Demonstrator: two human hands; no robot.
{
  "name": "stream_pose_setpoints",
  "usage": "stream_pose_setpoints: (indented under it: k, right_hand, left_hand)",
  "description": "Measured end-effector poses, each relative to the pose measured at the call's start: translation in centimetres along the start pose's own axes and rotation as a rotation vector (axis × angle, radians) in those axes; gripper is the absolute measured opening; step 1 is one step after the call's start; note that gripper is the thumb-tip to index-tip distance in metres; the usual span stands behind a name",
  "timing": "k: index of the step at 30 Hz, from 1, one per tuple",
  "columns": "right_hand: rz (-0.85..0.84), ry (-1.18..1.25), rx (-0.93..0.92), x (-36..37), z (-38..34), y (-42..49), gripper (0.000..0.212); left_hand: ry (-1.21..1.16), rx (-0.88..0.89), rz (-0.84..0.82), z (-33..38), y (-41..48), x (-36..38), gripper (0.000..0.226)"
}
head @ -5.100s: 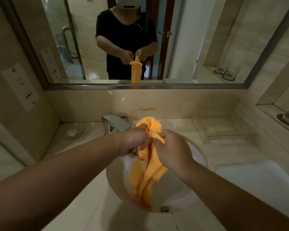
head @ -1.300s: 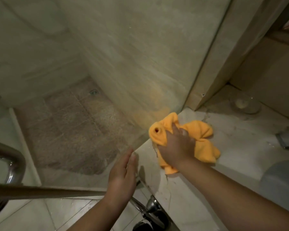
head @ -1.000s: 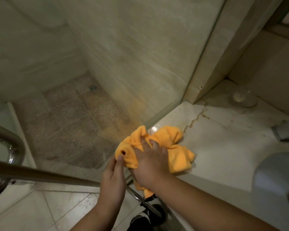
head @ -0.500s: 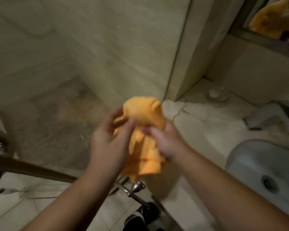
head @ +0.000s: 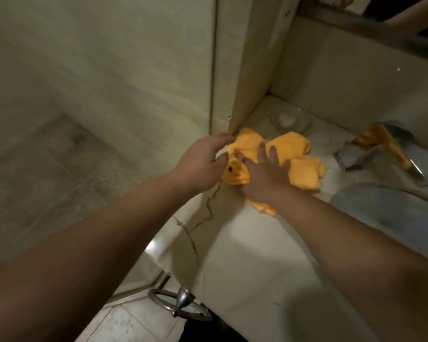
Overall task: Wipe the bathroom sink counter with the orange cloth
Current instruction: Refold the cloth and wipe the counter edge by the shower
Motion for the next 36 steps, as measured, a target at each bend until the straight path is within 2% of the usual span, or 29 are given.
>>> stream_pose_setpoints:
  k: [3, 5, 6, 9, 12, 14, 17, 20, 23, 26, 29, 31, 32, 34, 36]
  right_hand:
    - [0.017, -0.036, -0.003, -0.1, 0.2, 0.1, 0.083]
    - [-0.022, -0.082, -0.021, -0.5, 0.2, -0.6, 0.075]
    - [-0.023, -0.089, -0.033, -0.5, -0.1, -0.9, 0.072]
    - [-0.010, -0.056, -0.068, 0.6, -2.4, -2.4, 0.067]
    - [0.014, -0.025, -0.107, 2.3, -4.9, -4.0, 0.061]
    - [0.007, 0.001, -0.134, 3.3, -6.6, -5.2, 0.061]
    - [-0.030, 0.044, -0.185, 4.6, -9.7, -7.7, 0.060]
    - [-0.086, 0.044, -0.259, 6.1, -13.3, -11.0, 0.060]
    - [-0.142, 0.086, -0.346, 7.3, -15.9, -14.6, 0.059]
    - [-0.212, 0.151, -0.469, 7.9, -16.6, -17.7, 0.053]
    - [-0.267, 0.443, -0.523, 5.8, -14.7, -18.5, 0.035]
    - [-0.265, 0.732, -0.422, 2.3, -11.6, -17.5, 0.015]
    - [-0.220, 0.800, -0.371, 0.0, -9.5, -16.6, 0.017]
    - [-0.011, 0.771, -0.331, -5.6, -5.1, -15.0, 0.029]
    - [0.202, 0.581, -0.232, -10.4, -0.6, -13.8, 0.053]
  left_hand:
    - [0.376, 0.122, -0.246, -0.2, 1.2, 4.2, 0.081]
    - [0.648, 0.164, -0.314, -0.7, 1.3, 6.2, 0.094]
    - [0.702, 0.171, -0.324, -1.0, 1.3, 6.7, 0.095]
    - [0.684, 0.168, -0.336, -2.6, 0.3, 7.0, 0.083]
    - [0.451, 0.115, -0.318, -5.2, -2.8, 6.1, 0.064]
    - [0.350, 0.155, -0.238, -5.9, -5.3, 4.8, 0.051]
    - [0.431, 0.186, -0.219, -6.9, -8.5, 3.8, 0.044]
    - [0.573, 0.057, -0.289, -8.1, -12.0, 3.0, 0.037]
    - [0.669, 0.008, -0.378, -8.9, -16.4, 2.8, 0.029]
    - [0.721, -0.028, -0.586, -7.7, -19.5, 3.2, 0.022]
    - [0.654, -0.095, -0.789, -4.0, -18.6, 2.6, 0.012]
    - [0.580, -0.032, -0.752, 0.0, -15.2, 1.6, 0.017]
    - [0.539, 0.040, -0.674, 2.3, -12.8, 1.0, 0.022]
    - [0.448, 0.191, -0.460, 7.1, -8.1, -0.2, 0.023]
    - [0.350, 0.307, -0.252, 11.2, -4.6, -1.1, 0.021]
Point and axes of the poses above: each hand's wrist, its own y-axis towards the middle knuckle, its own x-axis out of the palm, z = x × y, the point moved 7 cm from there along y, towards the middle knuckle, and after that the axes turned 14 degrees about -x, right-handed, at the moved point
